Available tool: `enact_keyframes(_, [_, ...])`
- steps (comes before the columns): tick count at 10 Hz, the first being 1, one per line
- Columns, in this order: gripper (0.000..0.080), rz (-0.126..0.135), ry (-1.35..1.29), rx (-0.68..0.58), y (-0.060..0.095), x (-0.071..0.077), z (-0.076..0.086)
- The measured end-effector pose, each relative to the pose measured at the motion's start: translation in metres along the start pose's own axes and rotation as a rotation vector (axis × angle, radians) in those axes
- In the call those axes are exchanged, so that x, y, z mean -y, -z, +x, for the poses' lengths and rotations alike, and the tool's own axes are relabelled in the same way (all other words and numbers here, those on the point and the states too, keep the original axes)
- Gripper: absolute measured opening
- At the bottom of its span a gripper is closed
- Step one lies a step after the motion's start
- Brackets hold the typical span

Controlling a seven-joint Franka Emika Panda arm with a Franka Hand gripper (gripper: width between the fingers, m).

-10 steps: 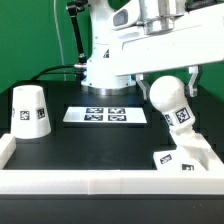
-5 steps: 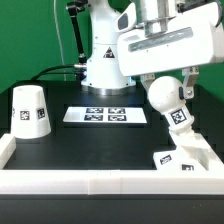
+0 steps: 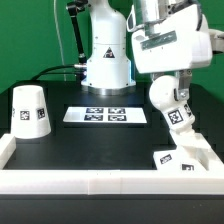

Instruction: Assemble lamp

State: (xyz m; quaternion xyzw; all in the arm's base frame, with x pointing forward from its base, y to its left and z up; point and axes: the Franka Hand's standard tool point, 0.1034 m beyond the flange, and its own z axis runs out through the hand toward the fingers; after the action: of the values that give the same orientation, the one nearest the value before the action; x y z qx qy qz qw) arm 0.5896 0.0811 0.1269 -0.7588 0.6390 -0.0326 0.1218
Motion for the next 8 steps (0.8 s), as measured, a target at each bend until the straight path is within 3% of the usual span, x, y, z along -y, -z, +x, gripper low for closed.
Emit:
enact_keyframes(3, [0.0577, -0.016, -0.211, 0.018, 0.0004, 0.0001, -0.0053])
enact_keyframes(8, [0.0578, -0.014, -0.211, 0.017, 0.0002, -0.0025, -0.0085])
